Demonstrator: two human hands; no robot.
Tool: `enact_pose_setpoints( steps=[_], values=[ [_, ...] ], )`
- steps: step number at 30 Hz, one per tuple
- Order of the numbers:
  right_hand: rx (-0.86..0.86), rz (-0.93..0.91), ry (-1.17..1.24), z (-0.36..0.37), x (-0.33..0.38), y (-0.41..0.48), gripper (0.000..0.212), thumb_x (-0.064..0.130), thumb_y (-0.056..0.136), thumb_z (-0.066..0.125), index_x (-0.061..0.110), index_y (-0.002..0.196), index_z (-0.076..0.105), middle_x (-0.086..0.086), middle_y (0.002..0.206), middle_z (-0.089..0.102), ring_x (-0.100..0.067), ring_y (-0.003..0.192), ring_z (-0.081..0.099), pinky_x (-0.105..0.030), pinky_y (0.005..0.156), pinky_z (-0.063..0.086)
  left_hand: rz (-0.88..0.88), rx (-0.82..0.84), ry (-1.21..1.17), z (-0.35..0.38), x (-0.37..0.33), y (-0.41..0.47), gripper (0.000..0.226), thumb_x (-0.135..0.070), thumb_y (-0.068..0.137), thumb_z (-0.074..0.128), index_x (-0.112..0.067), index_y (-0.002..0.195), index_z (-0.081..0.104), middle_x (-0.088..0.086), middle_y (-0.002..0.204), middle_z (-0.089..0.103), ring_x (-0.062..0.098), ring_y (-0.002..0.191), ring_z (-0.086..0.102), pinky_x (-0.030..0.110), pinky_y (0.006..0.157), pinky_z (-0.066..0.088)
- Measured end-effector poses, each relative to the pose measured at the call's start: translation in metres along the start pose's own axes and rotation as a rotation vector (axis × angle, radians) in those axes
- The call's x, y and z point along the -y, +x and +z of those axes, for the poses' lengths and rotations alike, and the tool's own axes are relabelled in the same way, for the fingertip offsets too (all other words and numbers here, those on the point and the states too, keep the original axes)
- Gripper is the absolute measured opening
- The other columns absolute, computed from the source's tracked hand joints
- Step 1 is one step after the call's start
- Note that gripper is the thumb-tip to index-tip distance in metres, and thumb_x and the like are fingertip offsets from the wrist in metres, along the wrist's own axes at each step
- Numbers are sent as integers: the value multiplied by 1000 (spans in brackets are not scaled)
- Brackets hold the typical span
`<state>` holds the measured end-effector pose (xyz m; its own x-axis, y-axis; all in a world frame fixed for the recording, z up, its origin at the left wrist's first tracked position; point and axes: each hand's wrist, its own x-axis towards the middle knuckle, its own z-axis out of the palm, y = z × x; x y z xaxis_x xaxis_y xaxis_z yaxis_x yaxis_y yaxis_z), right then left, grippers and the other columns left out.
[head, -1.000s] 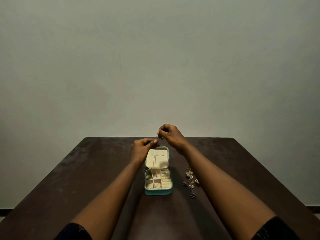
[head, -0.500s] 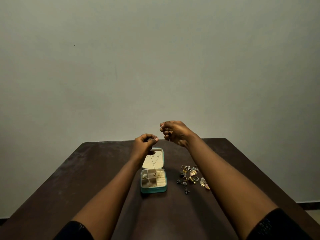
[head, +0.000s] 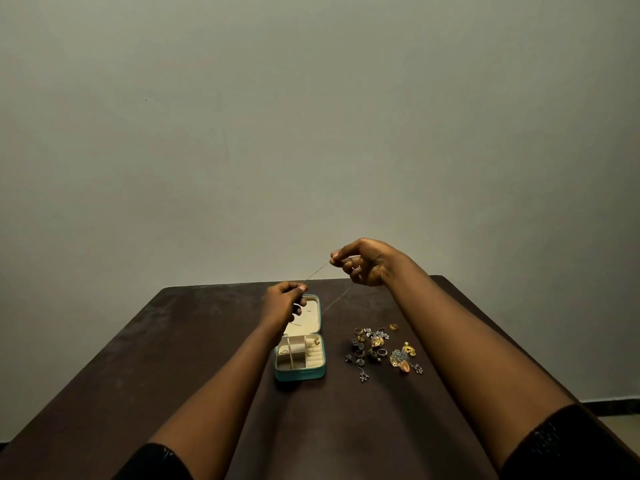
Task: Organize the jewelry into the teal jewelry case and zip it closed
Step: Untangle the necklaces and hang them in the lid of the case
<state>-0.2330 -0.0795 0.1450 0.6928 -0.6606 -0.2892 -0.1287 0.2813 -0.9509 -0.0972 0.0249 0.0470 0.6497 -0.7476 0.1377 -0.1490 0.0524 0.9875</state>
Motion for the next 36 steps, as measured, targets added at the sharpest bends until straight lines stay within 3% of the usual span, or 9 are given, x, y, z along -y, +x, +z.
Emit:
enact_pose_setpoints(
  steps=[4,8,11,18,23,28,30,32,36],
  values=[
    [-26,23,35,-9,5,-3,14,-4,88,48,4,78,55,-7,71,59,-3,29,36,-10,31,25,-45,-33,-14,-3,4,-1,13,-11,94,53,-4,94,64,5,61,50,13,45,37,17,38,27],
    [-65,-4,98,-16,9,-7,17,-6,90,45,3,82,57,-7,72,57,-5,42,50,-12,36,41,-91,7,-40,-4,8,-6,11,-8,91,55,-7,91,66,3,60,48,11,45,35,18,40,26],
    [-113,-40,129,-21,9,-5,20,-6,91,42,3,83,57,-7,72,56,-9,58,49,-12,39,46,-114,59,-131,-1,8,-12,10,-5,90,55,-9,93,64,3,66,56,9,49,43,18,44,31],
    [-334,-179,172,-39,10,1,26,-11,90,39,0,73,56,-11,71,53,-16,59,51,-18,39,51,-150,85,-186,14,16,-17,12,8,89,53,-3,87,59,14,72,60,6,45,60,15,45,50],
    [-406,-236,154,-50,4,8,29,-15,88,40,0,69,54,-11,66,51,-16,55,48,-20,39,51,-194,107,36,30,32,-13,16,7,87,58,10,102,63,13,73,63,12,53,59,15,47,49],
    [-468,-256,125,-66,-2,24,29,-16,86,39,1,69,55,-10,65,50,-17,53,46,-23,43,53,-185,213,283,52,42,-14,19,3,89,56,9,105,64,17,88,64,11,62,60,13,50,50],
    [-469,-253,99,-72,-8,31,29,-15,87,40,1,69,56,-10,65,51,-17,54,47,-30,52,55,-175,262,377,62,46,-16,20,1,89,58,7,107,65,16,89,66,10,63,62,13,53,52],
    [-461,-237,87,-75,-14,38,27,-14,88,40,1,71,55,-10,66,51,-17,55,48,-34,62,56,-176,299,468,69,50,-17,21,-4,88,61,4,106,66,17,96,69,12,67,65,14,59,54],
    [-473,-225,47,-85,-27,41,26,-14,89,43,1,71,55,-11,68,52,-16,57,51,-33,55,53,-160,298,695,75,60,-14,21,-13,88,62,1,102,69,15,100,71,20,84,68,25,73,53]
  ],
)
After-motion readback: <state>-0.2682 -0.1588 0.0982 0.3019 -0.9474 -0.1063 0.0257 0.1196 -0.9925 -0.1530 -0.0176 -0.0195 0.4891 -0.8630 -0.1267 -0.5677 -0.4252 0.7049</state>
